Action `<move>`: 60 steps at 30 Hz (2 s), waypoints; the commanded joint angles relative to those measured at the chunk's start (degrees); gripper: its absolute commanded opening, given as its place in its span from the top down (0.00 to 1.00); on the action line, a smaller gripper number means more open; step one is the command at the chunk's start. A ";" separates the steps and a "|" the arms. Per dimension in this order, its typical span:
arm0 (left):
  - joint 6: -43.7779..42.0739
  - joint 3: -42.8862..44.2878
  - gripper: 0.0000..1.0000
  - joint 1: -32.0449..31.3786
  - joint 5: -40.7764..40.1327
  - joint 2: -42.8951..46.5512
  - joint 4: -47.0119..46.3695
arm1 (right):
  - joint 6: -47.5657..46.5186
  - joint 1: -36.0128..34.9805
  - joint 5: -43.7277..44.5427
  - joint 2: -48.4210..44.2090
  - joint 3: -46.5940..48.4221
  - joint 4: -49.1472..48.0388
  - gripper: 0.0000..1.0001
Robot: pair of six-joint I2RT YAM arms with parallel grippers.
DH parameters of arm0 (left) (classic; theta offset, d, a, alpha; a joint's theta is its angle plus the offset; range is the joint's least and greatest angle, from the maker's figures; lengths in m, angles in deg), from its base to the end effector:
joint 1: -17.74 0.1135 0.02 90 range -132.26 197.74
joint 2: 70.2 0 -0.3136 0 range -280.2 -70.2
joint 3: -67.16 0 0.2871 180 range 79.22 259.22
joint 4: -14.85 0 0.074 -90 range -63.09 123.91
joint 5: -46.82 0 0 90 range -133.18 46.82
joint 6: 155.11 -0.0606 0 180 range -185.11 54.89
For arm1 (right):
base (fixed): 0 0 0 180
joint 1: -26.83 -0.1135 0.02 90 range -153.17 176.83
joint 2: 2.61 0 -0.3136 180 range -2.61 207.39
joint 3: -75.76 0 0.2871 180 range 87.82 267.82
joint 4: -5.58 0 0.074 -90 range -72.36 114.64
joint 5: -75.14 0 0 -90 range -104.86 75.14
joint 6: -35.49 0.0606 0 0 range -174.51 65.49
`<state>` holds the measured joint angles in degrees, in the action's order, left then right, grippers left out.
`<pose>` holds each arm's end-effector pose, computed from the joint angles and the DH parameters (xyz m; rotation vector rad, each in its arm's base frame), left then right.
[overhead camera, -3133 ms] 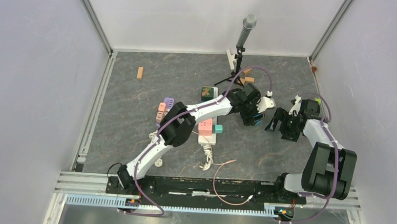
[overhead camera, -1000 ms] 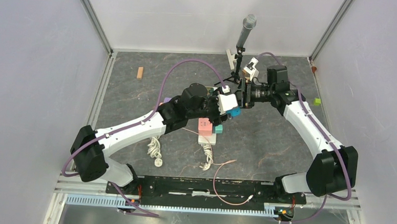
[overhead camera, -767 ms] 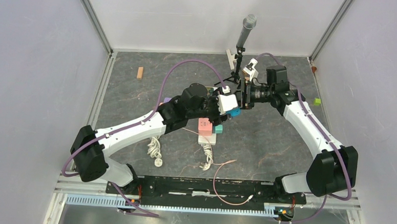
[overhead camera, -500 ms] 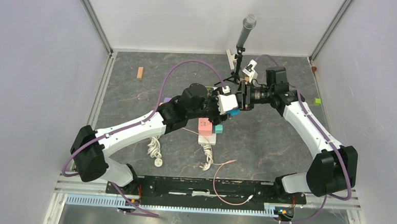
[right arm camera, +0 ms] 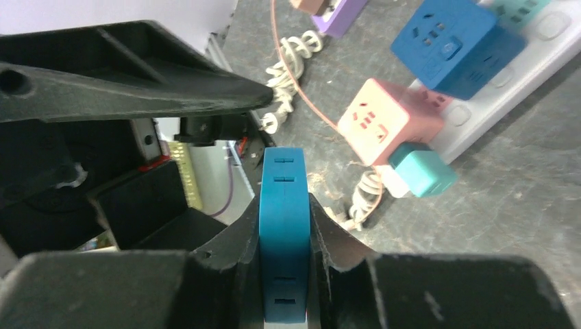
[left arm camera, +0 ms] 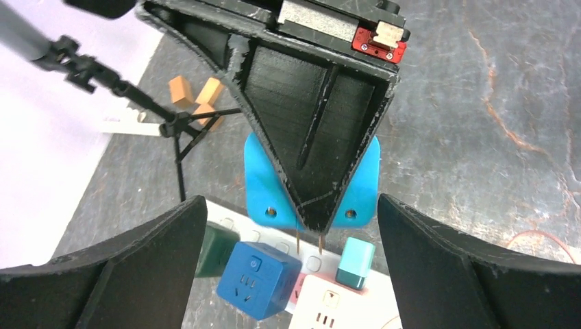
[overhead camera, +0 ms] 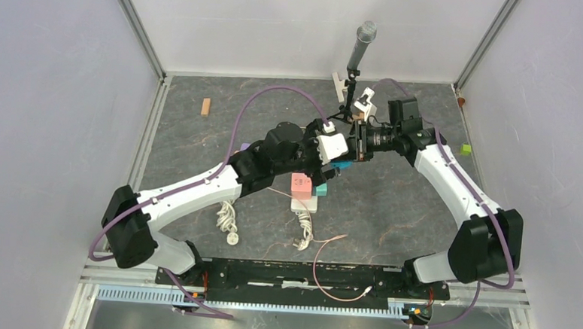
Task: Insert the plug
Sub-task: Pick up the plug from the center of the board, then move the socket to the center of the board.
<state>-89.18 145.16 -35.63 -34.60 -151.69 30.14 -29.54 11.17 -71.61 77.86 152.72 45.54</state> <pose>0.2236 -0.3159 0.3631 1.2828 1.4349 -0.4876 0.3064 0.1385 0.3314 -0.3444 2.3268 1.5026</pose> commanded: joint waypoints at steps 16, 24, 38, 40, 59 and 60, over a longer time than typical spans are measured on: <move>47.20 -12.46 0.00 14.25 -11.16 14.68 14.32 | -15.47 -0.41 14.92 7.63 16.74 12.17 1.00; 62.46 -18.79 0.00 24.51 10.11 12.54 12.67 | -14.74 -3.17 17.41 11.71 17.45 16.62 1.00; 81.27 -19.95 0.06 20.09 24.34 -5.58 -13.30 | -14.50 -4.91 29.06 13.46 21.30 24.48 1.00; 82.17 -18.00 0.06 17.94 24.98 -7.87 -14.09 | -14.38 -4.91 29.99 13.50 21.39 24.91 1.00; 70.89 -14.90 0.05 18.66 12.60 0.78 1.79 | -14.74 -8.02 29.61 18.80 25.70 25.88 1.00; 69.99 -14.74 0.05 18.91 11.41 1.53 3.51 | -14.62 -8.54 29.86 19.09 25.71 25.81 1.00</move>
<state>-12.42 127.82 -17.97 -17.99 -154.38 25.48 -43.92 4.85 -41.51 96.09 175.10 71.12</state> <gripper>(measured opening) 0.951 0.248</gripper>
